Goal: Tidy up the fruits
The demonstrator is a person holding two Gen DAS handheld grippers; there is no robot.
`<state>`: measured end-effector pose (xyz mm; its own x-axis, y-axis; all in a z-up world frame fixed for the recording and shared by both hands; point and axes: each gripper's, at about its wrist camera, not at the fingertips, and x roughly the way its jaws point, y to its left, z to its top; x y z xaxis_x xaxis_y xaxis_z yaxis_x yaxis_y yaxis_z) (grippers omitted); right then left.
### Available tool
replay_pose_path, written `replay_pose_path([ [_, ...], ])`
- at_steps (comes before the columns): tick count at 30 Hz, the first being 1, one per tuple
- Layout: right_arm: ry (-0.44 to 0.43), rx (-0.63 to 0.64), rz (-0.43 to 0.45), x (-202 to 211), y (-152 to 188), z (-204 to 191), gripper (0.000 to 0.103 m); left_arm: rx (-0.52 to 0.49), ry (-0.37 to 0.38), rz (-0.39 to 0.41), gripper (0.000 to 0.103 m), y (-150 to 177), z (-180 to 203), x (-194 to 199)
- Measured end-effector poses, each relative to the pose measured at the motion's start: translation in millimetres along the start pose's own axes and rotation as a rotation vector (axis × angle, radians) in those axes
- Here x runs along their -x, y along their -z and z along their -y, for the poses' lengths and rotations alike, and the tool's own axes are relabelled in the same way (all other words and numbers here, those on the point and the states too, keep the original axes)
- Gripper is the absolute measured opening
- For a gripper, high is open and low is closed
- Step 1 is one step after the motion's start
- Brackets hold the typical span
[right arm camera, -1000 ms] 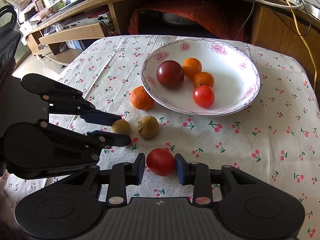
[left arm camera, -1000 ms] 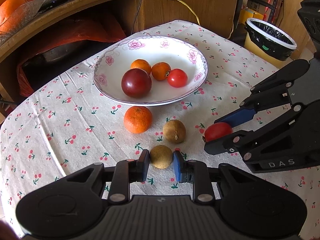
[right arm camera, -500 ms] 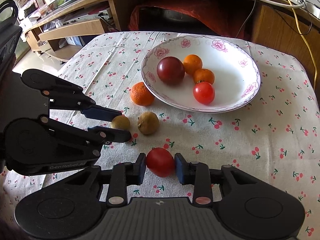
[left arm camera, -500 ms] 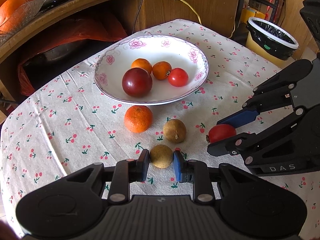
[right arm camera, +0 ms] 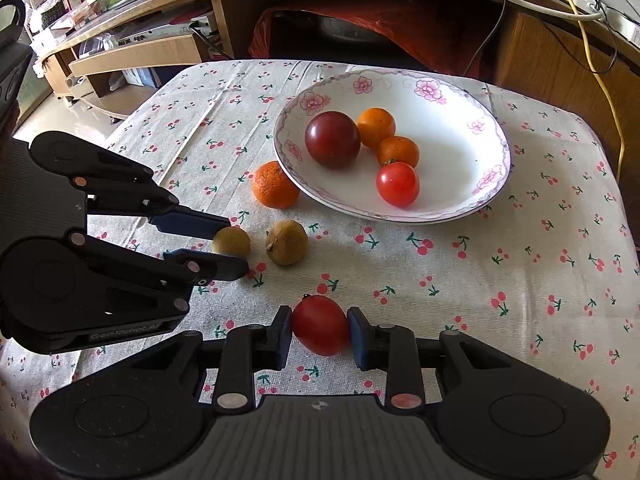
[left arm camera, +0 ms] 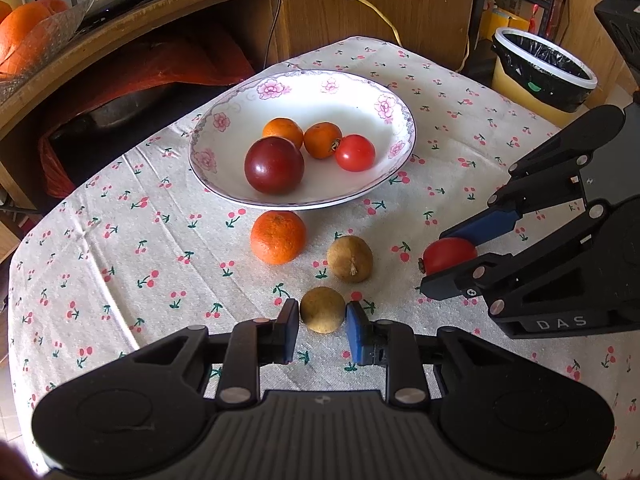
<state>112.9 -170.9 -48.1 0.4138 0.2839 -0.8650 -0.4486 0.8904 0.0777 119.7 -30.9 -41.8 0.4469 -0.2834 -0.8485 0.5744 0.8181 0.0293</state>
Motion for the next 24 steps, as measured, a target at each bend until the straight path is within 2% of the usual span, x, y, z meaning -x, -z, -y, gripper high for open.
replay_pose_path([
  [24, 0.038, 0.033, -0.004, 0.9, 4.8, -4.2, 0.026, -0.007, -0.003, 0.012, 0.035, 5.2, 1.5, 3.2],
])
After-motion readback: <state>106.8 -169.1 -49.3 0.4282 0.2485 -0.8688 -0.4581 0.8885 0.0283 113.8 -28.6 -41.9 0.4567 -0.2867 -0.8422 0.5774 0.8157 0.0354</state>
